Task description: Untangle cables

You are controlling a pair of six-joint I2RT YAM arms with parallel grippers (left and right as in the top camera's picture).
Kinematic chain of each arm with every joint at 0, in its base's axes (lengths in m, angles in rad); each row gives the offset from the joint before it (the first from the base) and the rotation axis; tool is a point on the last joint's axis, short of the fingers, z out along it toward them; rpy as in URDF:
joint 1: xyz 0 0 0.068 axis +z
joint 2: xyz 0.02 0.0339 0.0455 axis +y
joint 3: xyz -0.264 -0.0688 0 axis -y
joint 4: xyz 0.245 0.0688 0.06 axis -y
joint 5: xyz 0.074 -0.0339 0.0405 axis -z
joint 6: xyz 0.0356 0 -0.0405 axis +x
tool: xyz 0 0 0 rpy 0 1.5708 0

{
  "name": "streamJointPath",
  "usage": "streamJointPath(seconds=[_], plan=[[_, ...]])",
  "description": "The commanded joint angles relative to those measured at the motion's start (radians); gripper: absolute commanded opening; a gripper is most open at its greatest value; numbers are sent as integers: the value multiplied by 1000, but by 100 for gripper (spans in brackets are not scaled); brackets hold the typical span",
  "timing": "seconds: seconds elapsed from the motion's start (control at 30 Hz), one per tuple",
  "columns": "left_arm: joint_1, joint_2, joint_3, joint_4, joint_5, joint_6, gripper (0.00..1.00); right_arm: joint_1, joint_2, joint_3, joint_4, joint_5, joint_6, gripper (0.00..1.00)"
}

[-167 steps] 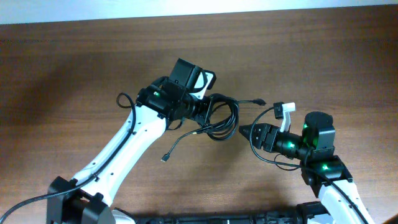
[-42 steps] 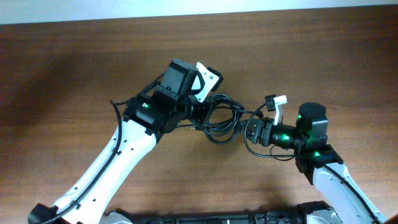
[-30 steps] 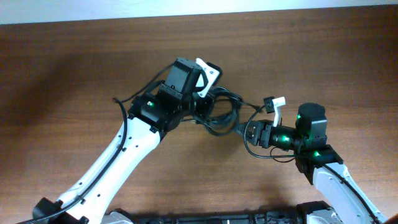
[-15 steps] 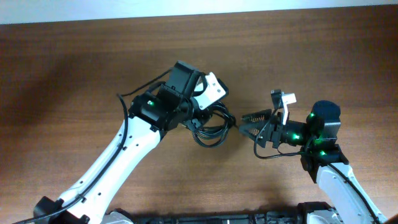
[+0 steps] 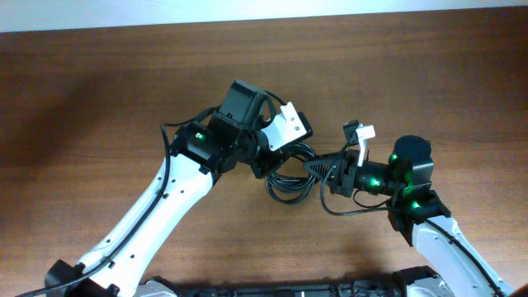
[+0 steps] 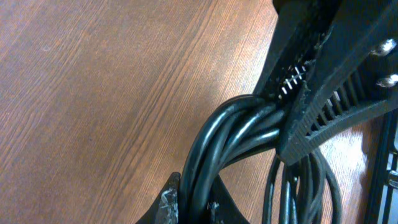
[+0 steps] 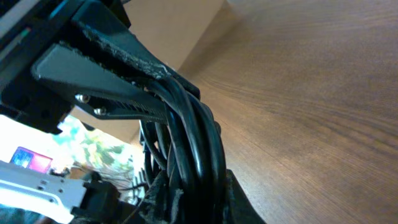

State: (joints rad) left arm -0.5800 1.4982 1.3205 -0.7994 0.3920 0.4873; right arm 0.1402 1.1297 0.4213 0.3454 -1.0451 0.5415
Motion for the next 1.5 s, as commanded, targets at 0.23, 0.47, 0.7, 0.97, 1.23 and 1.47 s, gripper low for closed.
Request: streamJointPath(seconds=[0.23,0.47,0.7,0.97,1.23,1.47], plan=[[37,-40,104,-42,-198,-554,70,5,5,3,0,306,322,4],[236,-192,80,-254,-255,-946,99,5,5,3,54,393,568,4],[248,-238,-154,-43,-57,-1011,99,5,5,3,142,389,699,4],[248,-237,-501,522,257,-1100,99,50,5,3,142,400,750,4],[225,-235,-609,741,326,-1157,99,137,5,3,142,496,750,4],[210,-220,-609,761,314,-1157,41,214,5,3,144,554,750,4]])
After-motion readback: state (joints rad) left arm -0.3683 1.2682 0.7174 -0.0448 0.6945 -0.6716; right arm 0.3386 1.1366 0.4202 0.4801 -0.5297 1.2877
